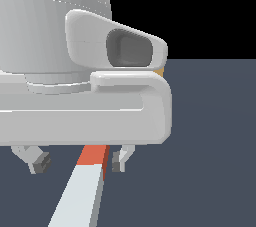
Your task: Insert the peg into the horizontal hole in a box.
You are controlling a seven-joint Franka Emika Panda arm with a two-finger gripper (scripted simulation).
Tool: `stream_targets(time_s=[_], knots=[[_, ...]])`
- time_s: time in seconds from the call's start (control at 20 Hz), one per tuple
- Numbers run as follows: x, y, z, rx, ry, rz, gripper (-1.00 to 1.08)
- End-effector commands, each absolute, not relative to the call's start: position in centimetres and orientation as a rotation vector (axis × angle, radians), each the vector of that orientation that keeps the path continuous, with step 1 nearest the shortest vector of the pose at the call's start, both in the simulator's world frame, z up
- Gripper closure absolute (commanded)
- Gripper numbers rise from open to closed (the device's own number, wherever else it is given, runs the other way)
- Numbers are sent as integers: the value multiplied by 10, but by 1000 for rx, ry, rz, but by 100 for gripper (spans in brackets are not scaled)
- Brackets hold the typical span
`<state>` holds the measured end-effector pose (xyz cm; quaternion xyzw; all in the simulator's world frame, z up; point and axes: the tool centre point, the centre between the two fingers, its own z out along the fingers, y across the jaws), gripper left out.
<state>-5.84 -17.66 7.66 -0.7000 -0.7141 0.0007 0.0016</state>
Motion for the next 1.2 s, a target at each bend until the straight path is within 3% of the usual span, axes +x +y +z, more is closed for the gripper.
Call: stream_targets(time_s=[0.0,1.15], knots=[[-60,-187,72,-2198,-2244,1,-92],[-60,-194,20,-2200,-2243,0,-92]])
